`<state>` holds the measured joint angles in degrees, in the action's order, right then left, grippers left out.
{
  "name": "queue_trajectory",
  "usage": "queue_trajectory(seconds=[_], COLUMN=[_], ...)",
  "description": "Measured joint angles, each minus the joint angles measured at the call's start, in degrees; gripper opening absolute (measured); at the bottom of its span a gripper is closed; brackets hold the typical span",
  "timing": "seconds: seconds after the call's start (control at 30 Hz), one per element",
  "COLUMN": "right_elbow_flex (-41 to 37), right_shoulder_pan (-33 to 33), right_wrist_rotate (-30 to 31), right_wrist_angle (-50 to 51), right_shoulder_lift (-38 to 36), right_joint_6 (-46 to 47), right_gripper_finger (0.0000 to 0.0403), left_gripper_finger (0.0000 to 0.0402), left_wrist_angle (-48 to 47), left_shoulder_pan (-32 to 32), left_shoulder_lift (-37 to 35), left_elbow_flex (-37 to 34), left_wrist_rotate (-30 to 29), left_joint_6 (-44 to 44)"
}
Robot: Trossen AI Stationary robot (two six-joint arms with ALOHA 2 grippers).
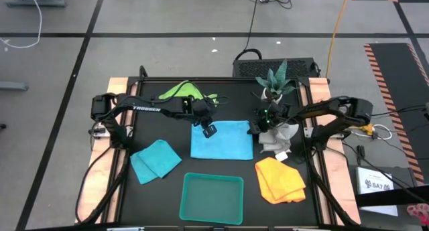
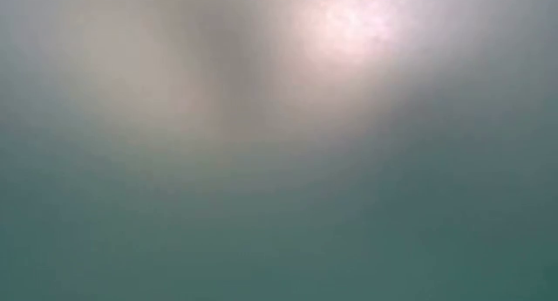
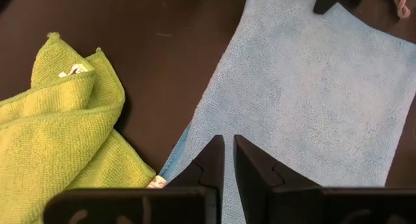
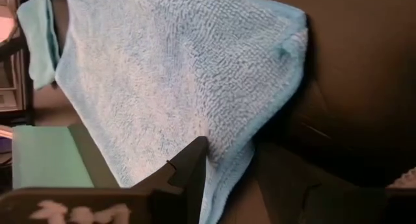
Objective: Fold microfiber towels
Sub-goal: Fold the right blue microfiber cloth
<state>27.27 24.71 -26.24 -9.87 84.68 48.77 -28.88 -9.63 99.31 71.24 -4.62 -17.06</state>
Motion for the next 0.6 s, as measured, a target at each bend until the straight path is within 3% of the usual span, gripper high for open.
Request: queue_trajectory(seconds=[0.2, 0.47, 0.6], right_elbow_flex=[-0.03, -0.11, -0.11], right_shoulder_pan=[0.02, 0.05, 0.05], right_wrist_rotate=[0.63, 1.10, 2.19], right_wrist_angle=[-0.25, -0.62, 0.68], right_shoulder_lift=[-0.52, -3.63, -5.97], right_joint_6=[-0.07, -0.61, -0.79], right_gripper_finger=[0.0111, 0.0017, 0.0008], left_gripper_finger=[0.0037, 0.0037, 0.0037], left_wrist_angle=[-0.10, -0.11, -0.11], left_shoulder_pan=[0.02, 0.00, 0.00], left_shoulder_lift=[0.00, 0.00, 0.00], left_elbow_flex=[0.00, 0.00, 0.00], left_wrist_rotate=[0.00, 0.00, 0.02], left_joint_6=[-0.11, -0.11, -0.13])
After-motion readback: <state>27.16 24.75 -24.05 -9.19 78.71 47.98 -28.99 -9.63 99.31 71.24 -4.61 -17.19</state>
